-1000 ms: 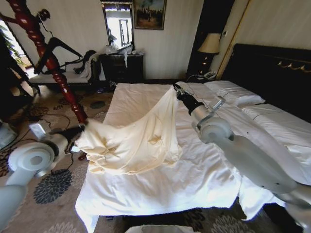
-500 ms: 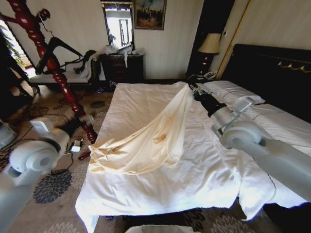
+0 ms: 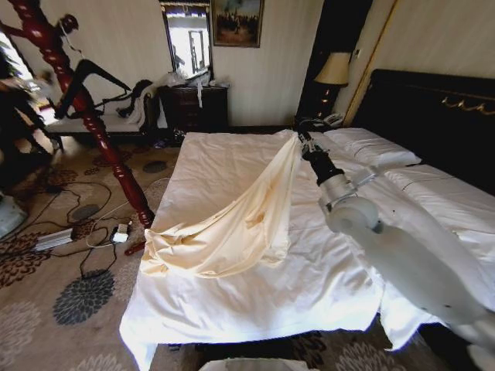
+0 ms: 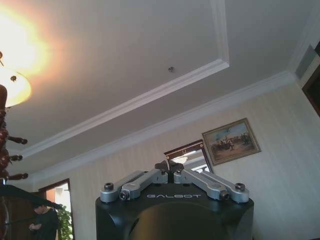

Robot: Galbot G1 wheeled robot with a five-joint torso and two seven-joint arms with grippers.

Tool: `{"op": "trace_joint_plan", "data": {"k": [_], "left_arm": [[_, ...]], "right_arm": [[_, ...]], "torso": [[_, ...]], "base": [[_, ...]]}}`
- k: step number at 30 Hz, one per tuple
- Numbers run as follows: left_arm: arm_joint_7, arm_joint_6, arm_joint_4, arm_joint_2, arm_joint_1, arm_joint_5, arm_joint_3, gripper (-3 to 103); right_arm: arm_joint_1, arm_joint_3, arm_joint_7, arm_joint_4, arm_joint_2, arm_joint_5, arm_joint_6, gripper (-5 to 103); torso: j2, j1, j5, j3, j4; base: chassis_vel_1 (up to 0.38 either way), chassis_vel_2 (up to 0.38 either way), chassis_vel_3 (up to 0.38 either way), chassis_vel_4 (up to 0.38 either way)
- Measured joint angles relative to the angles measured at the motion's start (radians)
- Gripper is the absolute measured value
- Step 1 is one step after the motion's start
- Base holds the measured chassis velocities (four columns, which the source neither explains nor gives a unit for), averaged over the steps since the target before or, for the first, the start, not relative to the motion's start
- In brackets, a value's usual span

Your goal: Pick up the clothes from the bed and hang them on the clothes hanger.

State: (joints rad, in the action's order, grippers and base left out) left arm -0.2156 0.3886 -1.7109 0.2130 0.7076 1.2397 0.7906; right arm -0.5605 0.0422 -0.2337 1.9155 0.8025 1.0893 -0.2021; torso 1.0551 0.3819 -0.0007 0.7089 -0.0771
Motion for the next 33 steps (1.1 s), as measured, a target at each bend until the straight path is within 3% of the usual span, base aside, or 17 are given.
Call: {"op": "trace_joint_plan", "data": {"k": [4, 7, 11, 15, 18, 21, 24, 25, 26, 27, 28, 30, 31, 32, 33], "left_arm": [[0.012, 0.048, 0.054, -0.052, 0.001, 0.041, 0.009, 100], [0.025, 0.059, 0.072, -0.072, 0.016, 0.045, 0.009, 100], [0.123, -0.025, 0.086, -0.096, 0.109, 0.032, 0.005, 100], [0.158, -0.060, 0.064, -0.074, 0.120, 0.052, -0.002, 100], [0.151, -0.064, 0.050, -0.051, 0.134, 0.058, -0.002, 100], [0.071, -0.065, -0.060, 0.027, 0.214, 0.069, 0.015, 100], [0.029, -0.092, -0.101, 0.073, 0.234, 0.041, -0.002, 100], [-0.030, -0.131, -0.127, 0.123, 0.229, -0.003, -0.054, 100], [-0.030, -0.131, -0.127, 0.123, 0.229, -0.003, -0.054, 100], [-0.082, -0.166, -0.132, 0.172, 0.199, -0.049, -0.137, 100], [-0.093, -0.176, -0.130, 0.189, 0.184, -0.066, -0.169, 100], [-0.132, -0.225, -0.072, 0.284, 0.035, -0.166, -0.374, 100], [-0.136, -0.231, -0.042, 0.313, -0.046, -0.179, -0.446, 100], [-0.136, -0.231, -0.042, 0.313, -0.046, -0.179, -0.446, 100], [-0.143, -0.230, -0.008, 0.342, -0.163, -0.174, -0.533, 100]], "right_arm": [[0.000, -0.032, 0.000, -0.051, 0.051, -0.100, 0.020, 0], [0.000, -0.046, 0.000, -0.060, 0.064, -0.117, 0.026, 0], [0.006, -0.066, -0.001, -0.075, 0.094, -0.135, 0.034, 0], [0.010, -0.069, -0.003, -0.081, 0.099, -0.135, 0.035, 0], [0.006, -0.068, -0.004, -0.081, 0.099, -0.136, 0.035, 0], [-0.020, -0.052, -0.005, -0.071, 0.093, -0.136, 0.035, 0], [-0.027, -0.050, -0.006, -0.071, 0.091, -0.140, 0.035, 0], [-0.032, -0.050, -0.006, -0.074, 0.090, -0.146, 0.035, 0], [-0.032, -0.050, -0.006, -0.074, 0.090, -0.146, 0.035, 0], [-0.036, -0.050, -0.006, -0.077, 0.091, -0.149, 0.035, 0], [-0.037, -0.051, -0.006, -0.078, 0.091, -0.150, 0.035, 0], [-0.043, -0.052, -0.009, -0.080, 0.094, -0.151, 0.035, 0], [-0.048, -0.051, -0.013, -0.080, 0.095, -0.151, 0.035, 0], [-0.048, -0.051, -0.013, -0.080, 0.095, -0.151, 0.035, 0], [-0.055, -0.049, -0.017, -0.080, 0.095, -0.152, 0.035, 0]], "torso": [[0.000, 0.000, 0.0008, 0.000, -0.0009], [0.000, 0.000, 0.0006, 0.000, -0.0010], [0.000, 0.000, -0.0001, 0.000, -0.0008], [0.000, 0.000, 0.0009, 0.000, -0.0011], [0.000, 0.000, 0.0008, 0.000, -0.0011], [0.000, 0.000, 0.0009, 0.000, -0.0007], [0.000, 0.000, 0.0011, 0.000, -0.0014], [0.000, 0.000, 0.0012, 0.000, -0.0011], [0.000, 0.000, 0.0012, 0.000, -0.0011], [0.000, 0.000, 0.0011, 0.000, -0.0002], [0.000, 0.000, 0.0006, 0.000, 0.0001], [0.000, 0.000, -0.0007, 0.000, -0.0006], [0.000, 0.000, -0.0003, 0.000, -0.0009], [0.000, 0.000, -0.0003, 0.000, -0.0009], [0.000, 0.000, 0.0003, 0.000, -0.0014]], "base": [[0.000, 0.000, 0.000, 0.000], [0.000, 0.000, 0.000, 0.000], [0.000, 0.000, 0.000, 0.000], [0.000, 0.000, 0.000, 0.000], [0.000, 0.000, 0.000, 0.000], [0.000, 0.000, 0.000, 0.000], [0.000, 0.000, 0.000, 0.000], [0.000, 0.000, 0.000, 0.000], [0.000, 0.000, 0.000, 0.000], [0.000, 0.000, 0.000, 0.000], [0.000, 0.000, 0.000, 0.000], [0.000, 0.000, 0.000, 0.000], [0.000, 0.000, 0.000, 0.000], [0.000, 0.000, 0.000, 0.000], [0.000, 0.000, 0.000, 0.000]]}}
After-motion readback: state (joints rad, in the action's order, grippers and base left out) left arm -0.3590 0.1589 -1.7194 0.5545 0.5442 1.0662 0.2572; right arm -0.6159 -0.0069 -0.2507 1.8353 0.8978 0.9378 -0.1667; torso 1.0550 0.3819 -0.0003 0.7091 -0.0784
